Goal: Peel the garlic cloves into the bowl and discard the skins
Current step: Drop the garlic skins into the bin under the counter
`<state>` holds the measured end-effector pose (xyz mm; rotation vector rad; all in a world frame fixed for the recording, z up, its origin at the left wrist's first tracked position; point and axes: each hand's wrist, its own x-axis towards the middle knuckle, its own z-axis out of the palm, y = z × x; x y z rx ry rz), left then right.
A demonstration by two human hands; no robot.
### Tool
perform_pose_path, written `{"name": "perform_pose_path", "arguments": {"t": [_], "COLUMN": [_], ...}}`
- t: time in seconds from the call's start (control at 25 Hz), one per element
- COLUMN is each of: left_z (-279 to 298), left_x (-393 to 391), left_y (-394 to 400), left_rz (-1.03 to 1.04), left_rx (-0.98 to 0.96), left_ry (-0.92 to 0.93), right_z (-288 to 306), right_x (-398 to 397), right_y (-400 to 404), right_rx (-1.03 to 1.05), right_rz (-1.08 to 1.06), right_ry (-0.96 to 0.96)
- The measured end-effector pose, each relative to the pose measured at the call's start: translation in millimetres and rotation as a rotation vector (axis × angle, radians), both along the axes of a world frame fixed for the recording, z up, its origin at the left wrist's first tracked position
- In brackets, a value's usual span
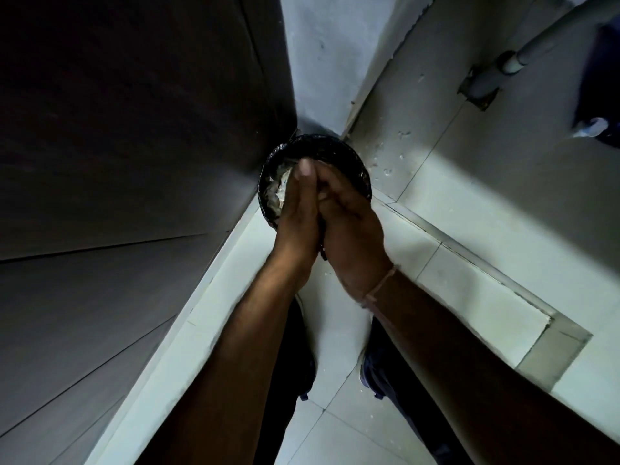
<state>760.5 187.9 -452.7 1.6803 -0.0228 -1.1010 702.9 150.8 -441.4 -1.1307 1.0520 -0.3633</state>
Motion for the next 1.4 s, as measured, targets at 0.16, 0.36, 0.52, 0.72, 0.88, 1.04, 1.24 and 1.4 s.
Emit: {"name": "perform_pose_path", "arguments": {"t": [0.16, 0.36, 0.52, 0.72, 0.88, 1.04, 1.24, 1.4], "left_z": [-4, 5, -5, -11, -9, -6, -12, -12], "left_x": [-4, -33, 4, 19, 25, 26, 24, 23], "left_y": [1, -17, 2, 17, 20, 14, 11, 11], "left_rz": [0.187, 0.303, 0.053, -0.052, -0.068, 0.102, 0.151, 0.094], "left_rx": [-0.011, -0.190, 0.013, -0.013, -0.099, -0.151, -0.099, -0.084], "left_ry": [0.187, 0.433, -0.087, 0.052, -0.077, -0.040, -0.046, -0.095], "right_z": [7, 10, 19, 15, -20, -33, -20, -18], "right_x": [6, -3, 6, 7, -12, -17, -15, -12], "right_y": [15, -4, -1, -8, -7, -26, -21, -13], "right_rx": [0.352, 0.259, 0.512, -0.389, -0.453, -0.194, -0.487, -0.757], "right_rz": [-0.064, -0.108, -0.193, 0.177, 0.276, 0.057, 0.026, 0.104], "right_ry": [-0.100, 0.188, -0.208, -0.072, 0.236, 0.027, 0.056, 0.146]}}
